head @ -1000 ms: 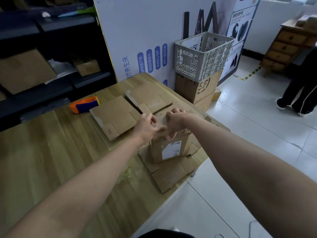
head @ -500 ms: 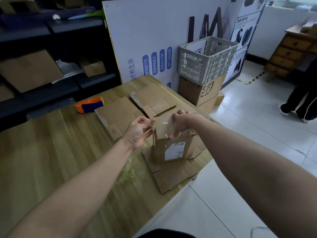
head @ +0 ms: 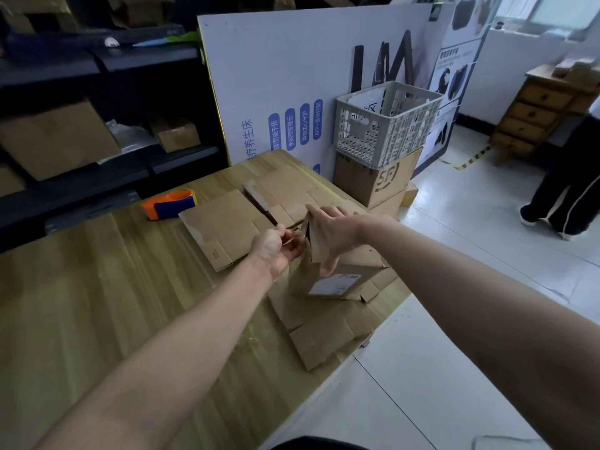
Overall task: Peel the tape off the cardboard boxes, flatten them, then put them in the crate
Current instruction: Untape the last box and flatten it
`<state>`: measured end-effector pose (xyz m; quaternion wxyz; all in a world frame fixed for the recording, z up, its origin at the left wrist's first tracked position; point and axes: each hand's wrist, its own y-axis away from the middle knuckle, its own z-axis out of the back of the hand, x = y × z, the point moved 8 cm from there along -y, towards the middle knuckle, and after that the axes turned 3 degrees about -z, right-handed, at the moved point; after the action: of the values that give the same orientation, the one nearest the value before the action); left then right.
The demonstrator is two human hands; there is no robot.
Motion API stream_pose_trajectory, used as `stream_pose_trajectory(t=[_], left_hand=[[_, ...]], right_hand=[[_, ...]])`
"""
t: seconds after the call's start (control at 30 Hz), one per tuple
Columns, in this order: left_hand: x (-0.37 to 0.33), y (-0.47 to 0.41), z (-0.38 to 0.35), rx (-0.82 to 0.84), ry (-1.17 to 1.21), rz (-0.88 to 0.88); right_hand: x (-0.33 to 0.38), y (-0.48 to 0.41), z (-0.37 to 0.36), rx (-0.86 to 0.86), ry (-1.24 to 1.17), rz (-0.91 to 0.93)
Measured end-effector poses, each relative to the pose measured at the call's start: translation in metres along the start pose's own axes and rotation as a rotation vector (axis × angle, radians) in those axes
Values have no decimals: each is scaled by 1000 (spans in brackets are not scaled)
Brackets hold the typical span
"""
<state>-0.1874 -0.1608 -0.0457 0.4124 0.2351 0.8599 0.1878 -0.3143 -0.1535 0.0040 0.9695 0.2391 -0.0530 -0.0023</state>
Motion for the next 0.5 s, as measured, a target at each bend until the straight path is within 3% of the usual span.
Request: stream_pose_trajectory(t=[0.2, 0.33, 0.4, 0.5], left_hand=[[-11, -4, -29, 95, 165, 8], [-34, -18, -32, 82, 112, -84], [-48, -21, -22, 53, -81, -188], [-60, -16, -17, 32, -816, -418]], right_hand=[[4, 20, 29, -249, -62, 108], [-8, 25, 32, -351, -255, 146], [-13, 23, 21, -354, -372, 161], [-14, 14, -8, -301, -516, 163]])
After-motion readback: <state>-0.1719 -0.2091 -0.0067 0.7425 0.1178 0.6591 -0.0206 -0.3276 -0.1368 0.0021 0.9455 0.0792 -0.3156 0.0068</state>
